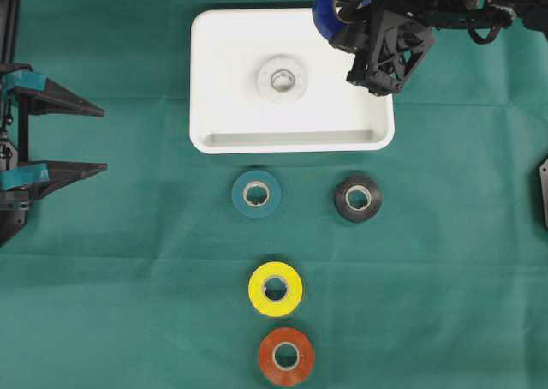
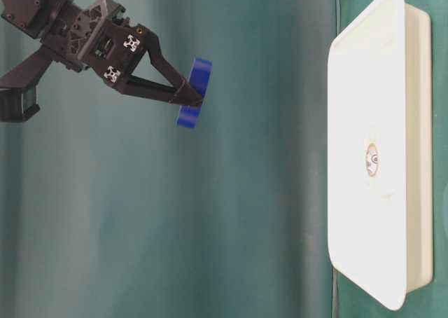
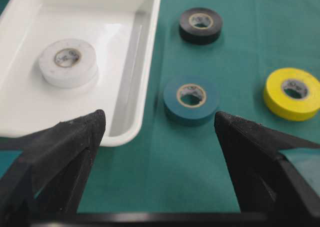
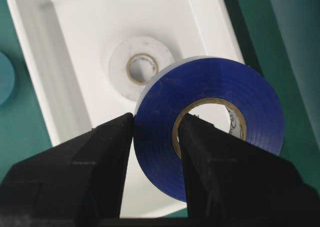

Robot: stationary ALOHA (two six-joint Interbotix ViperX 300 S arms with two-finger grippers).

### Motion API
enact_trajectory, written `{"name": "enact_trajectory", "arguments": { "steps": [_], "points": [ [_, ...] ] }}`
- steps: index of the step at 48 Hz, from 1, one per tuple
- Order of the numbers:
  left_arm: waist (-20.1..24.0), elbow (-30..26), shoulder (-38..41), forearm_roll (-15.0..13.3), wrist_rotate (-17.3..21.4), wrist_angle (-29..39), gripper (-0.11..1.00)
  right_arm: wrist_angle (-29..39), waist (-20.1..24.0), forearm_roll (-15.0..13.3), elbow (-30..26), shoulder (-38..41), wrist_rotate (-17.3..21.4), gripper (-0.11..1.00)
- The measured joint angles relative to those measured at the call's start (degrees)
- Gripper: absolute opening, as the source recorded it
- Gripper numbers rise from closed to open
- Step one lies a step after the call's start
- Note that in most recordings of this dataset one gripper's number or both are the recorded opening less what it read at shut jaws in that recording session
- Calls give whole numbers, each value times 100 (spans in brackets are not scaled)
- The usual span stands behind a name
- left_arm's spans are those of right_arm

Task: Pick up the tape from a random location and place it into the white case.
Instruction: 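Lower the blue roll into the tray beside the white roll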

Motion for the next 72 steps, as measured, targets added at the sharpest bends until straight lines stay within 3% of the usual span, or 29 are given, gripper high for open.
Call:
{"name": "enact_trajectory", "arguments": {
  "steps": [53,72],
  "points": [
    [0,0,0,0,9,0,93,-9,0,0,0,0,9,31],
    [0,0,0,0,9,0,93,-220,0,0,264,272,35,31]
  ]
}}
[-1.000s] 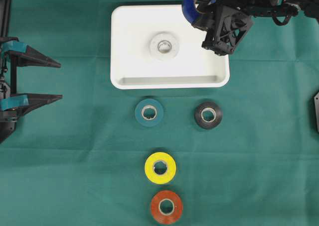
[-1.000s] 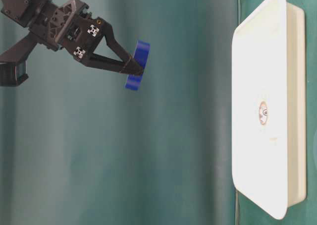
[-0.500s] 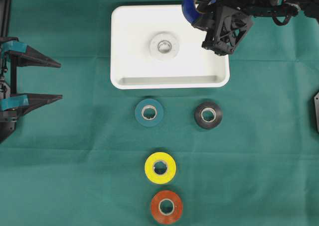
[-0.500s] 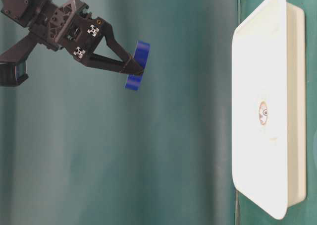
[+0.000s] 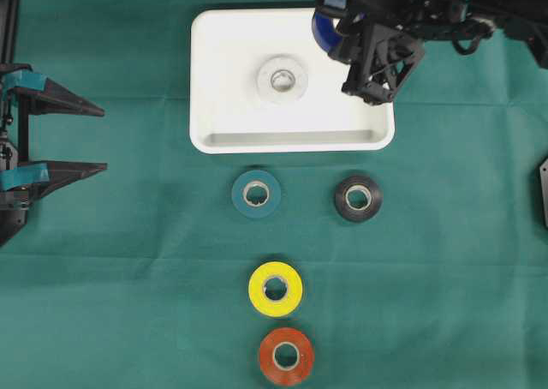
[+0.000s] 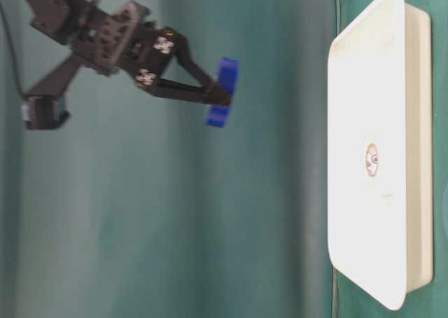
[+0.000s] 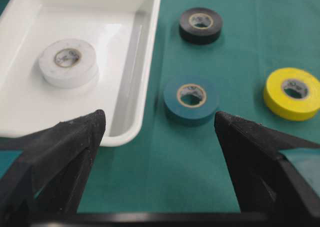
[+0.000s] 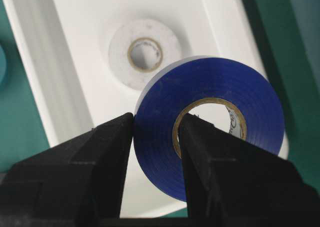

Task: Pick up the tape from a random location and place it into the white case.
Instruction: 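Lower the blue roll into the tray beside the white roll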

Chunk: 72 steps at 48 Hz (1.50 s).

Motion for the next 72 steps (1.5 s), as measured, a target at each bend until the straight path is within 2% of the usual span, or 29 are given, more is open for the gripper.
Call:
{"name": "enact_trajectory", "arguments": {
  "steps": [35,54,72],
  "points": [
    [0,0,-9,0,0,0,93,-1477,-9,9,967,1037,272,31],
    [0,0,0,0,0,0,93,-1872,-97,9,1169,1459,360,31],
    [0,0,0,0,0,0,93,-1916,-97,9,1169,1529,360,31]
  ]
}}
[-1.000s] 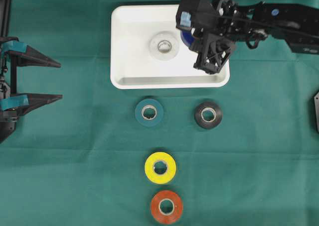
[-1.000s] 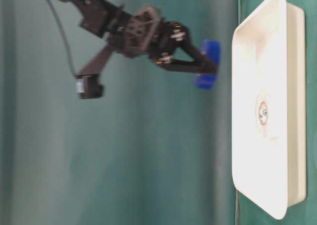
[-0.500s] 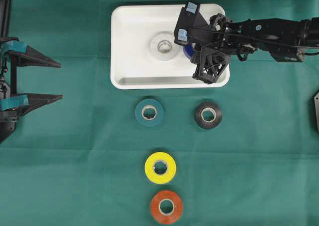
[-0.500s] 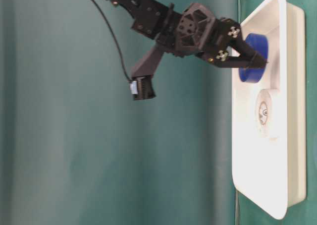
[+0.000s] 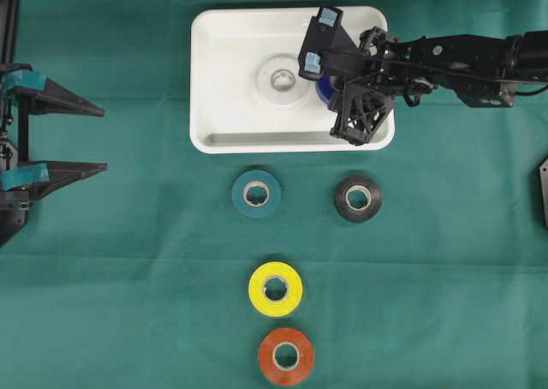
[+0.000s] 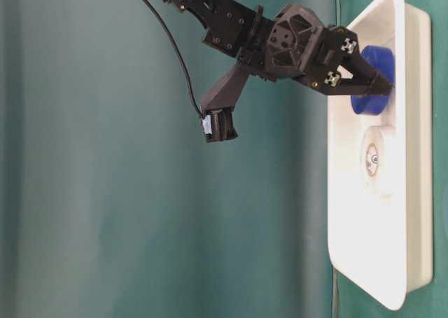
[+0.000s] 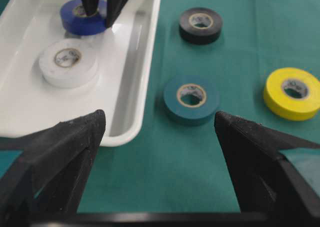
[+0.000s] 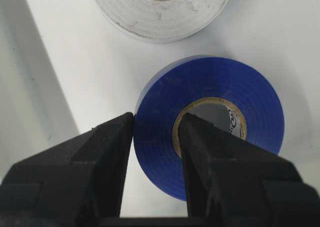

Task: Pick up the tape from a random location and place it into the white case.
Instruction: 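Lower the blue roll into the tray beside the white roll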

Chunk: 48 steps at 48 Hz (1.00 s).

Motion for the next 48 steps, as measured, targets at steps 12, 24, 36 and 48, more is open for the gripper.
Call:
{"name": "enact_trajectory", "arguments": {
  "steps": [12,24,36,48],
  "points": [
    [0,0,-9,9,0,0,93,0,0,0,9,0,9,31],
    [0,0,-9,0,0,9,93,79,-18,-9,-44,-9,0,89],
    [0,0,0,0,9,0,93,510,-18,-53,-132,-404,-9,84],
    [0,0,0,0,0,9,93,1099,0,-246,-404,-1222,-9,84]
  ]
}}
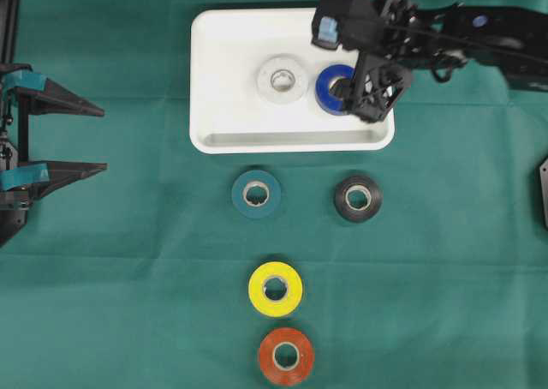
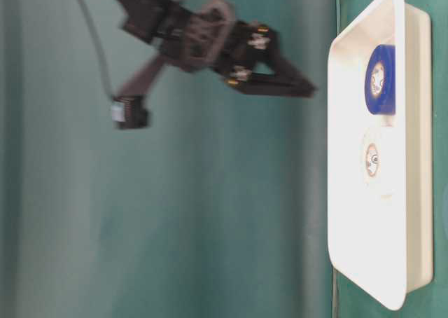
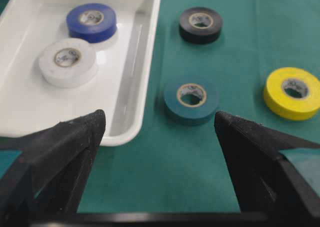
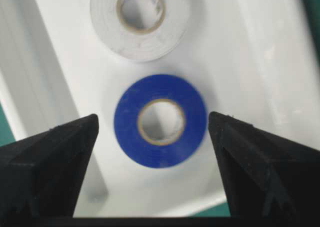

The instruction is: Pick up the tape from a random location and place it into the white case.

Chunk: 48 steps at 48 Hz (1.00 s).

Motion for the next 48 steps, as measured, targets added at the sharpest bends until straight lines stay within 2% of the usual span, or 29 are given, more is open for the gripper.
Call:
{"name": "enact_trajectory", "arguments": {
  "steps": [14,29,36,48],
  "points": [
    [0,0,0,9,0,0,93,510,-18,-176,-158,-721,0,84],
    [0,0,0,0,0,-9,93,475,44,-211,-158,-765,9,84],
    [0,0,0,0,0,-9,93,387,396,-211,-158,-765,26,84],
    [0,0,0,0,0,0,93,272,1204,-202,-158,-773,316,83]
  ]
}}
